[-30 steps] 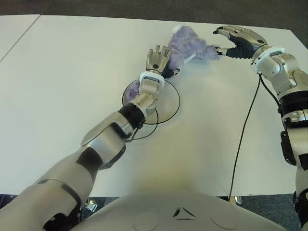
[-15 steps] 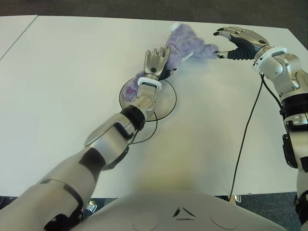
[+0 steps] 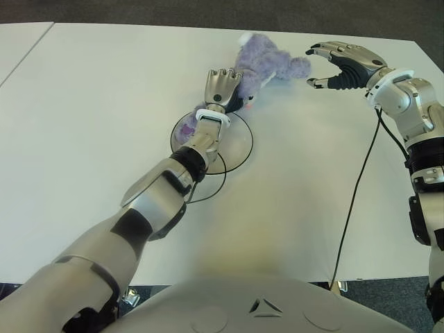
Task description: Put the doll into the plate.
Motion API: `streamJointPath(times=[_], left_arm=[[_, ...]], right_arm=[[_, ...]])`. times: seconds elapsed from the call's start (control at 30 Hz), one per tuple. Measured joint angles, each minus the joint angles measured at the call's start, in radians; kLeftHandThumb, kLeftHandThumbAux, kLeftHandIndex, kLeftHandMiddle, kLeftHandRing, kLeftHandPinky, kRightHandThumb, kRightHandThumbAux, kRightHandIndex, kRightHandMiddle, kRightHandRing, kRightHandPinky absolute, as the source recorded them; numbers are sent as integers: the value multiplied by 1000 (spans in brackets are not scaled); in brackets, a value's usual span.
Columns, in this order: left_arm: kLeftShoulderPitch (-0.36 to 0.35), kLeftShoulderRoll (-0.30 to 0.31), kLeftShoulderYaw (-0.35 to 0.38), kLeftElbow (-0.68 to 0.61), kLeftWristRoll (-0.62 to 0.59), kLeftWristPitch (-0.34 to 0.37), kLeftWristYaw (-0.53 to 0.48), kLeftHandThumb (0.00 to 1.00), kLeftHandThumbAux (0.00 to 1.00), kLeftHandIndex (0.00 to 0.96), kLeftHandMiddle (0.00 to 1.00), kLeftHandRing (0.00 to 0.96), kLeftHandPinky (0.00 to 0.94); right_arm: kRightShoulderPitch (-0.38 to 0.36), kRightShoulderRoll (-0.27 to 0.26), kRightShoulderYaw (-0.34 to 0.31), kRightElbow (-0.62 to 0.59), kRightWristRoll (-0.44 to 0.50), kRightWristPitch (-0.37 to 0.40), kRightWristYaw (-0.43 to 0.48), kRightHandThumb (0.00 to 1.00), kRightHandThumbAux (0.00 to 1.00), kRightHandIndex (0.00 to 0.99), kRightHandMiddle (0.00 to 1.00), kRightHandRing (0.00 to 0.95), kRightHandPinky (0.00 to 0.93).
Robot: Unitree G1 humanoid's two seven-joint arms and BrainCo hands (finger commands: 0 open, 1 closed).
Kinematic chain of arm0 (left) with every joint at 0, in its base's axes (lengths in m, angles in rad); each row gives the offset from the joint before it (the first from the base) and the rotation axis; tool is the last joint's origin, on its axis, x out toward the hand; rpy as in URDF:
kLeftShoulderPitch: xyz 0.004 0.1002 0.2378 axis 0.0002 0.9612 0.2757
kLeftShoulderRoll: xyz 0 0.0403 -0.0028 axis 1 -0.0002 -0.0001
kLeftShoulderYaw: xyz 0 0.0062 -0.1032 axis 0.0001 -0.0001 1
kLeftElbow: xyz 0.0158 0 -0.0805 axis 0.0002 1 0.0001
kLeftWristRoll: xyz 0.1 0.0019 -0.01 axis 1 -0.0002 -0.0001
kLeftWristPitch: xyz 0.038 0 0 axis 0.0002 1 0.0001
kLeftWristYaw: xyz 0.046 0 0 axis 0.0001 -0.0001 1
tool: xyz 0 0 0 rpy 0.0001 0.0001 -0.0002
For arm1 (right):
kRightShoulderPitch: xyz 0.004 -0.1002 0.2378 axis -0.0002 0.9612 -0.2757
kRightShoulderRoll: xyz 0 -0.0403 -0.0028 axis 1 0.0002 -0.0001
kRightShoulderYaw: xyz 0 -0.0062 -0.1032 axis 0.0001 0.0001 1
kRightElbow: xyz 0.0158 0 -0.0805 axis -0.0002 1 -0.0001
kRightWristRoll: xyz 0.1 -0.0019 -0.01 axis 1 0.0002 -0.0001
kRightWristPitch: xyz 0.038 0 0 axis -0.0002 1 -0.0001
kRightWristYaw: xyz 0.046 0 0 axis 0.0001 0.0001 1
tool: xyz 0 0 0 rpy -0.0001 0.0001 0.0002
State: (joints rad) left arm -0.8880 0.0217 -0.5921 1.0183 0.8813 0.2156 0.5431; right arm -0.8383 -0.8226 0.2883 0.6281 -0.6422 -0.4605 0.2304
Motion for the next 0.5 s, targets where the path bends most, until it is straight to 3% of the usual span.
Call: streamJointPath(times=[0.07,0.2,0.4,0.5], left_arm=[[5,10,18,-7,-26,-46,3,999,655,453,485,455,464],[13,26,51,-12,-78,-132,11,999,661,460,405,459,539],[21,40,105,0,-152,-250,17,1000,654,453,473,543,459],[24,41,136,7,-194,-297,17,1000,656,430,495,539,430]], right_arm=[[0,0,0,0,0,0,0,398,365,0,0,0,55],[1,0,0,0,0,0,0,391,370,0,0,0,63],[5,0,0,0,0,0,-7,374,381,0,0,0,85],[9,0,0,0,-1,0,-17,367,389,0,0,0,89]])
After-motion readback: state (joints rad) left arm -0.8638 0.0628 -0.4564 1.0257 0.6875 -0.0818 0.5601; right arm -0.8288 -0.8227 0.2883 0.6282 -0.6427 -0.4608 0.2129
